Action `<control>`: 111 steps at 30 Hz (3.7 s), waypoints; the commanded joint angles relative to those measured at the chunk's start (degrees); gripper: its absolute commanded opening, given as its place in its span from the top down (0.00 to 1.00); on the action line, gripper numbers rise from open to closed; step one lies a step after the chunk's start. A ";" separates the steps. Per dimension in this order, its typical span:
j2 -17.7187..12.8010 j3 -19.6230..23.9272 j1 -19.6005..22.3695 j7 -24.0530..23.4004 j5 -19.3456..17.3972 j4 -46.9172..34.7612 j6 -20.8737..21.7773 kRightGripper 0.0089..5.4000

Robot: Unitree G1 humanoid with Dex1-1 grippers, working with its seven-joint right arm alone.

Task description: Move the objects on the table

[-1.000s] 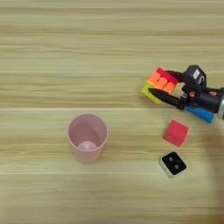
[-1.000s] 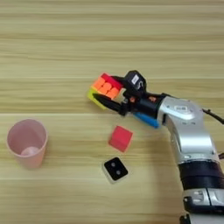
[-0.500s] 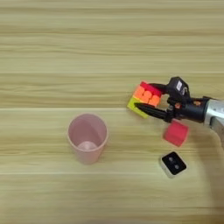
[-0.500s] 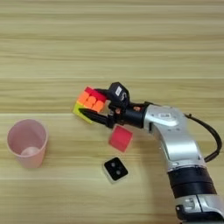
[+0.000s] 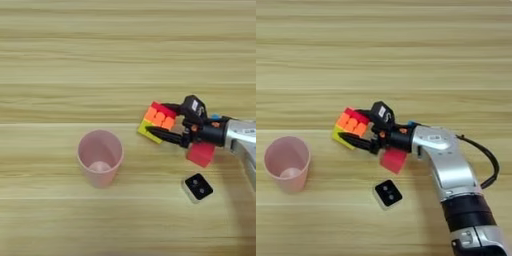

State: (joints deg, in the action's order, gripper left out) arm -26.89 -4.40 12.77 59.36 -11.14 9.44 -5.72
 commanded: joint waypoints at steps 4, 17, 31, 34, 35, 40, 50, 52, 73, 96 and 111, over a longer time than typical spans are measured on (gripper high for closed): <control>-0.44 0.30 2.85 -1.04 -0.21 -0.14 0.78 0.38; 0.50 -0.73 2.85 -1.03 0.12 1.10 0.71 0.38; 0.85 -1.32 2.97 -0.84 0.57 2.47 0.75 0.38; 0.84 -1.40 2.98 -0.85 0.75 2.61 0.77 0.38; 0.86 -1.44 3.01 -0.90 0.84 2.72 0.82 0.33; 0.92 -1.33 2.93 -0.80 0.62 2.37 0.76 0.20; 1.05 -0.48 3.15 -0.32 -0.78 0.74 0.35 0.00; 0.98 -0.15 3.28 -0.21 -1.11 0.43 0.26 0.00; -3.35 8.95 4.76 4.19 -7.99 -2.35 3.08 0.00; -8.30 13.95 3.24 20.32 -12.63 6.27 11.92 0.00; -10.02 11.72 3.19 23.45 -7.15 15.50 19.08 0.00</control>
State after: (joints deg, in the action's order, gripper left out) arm -33.77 6.62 12.77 84.48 -19.15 25.24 11.32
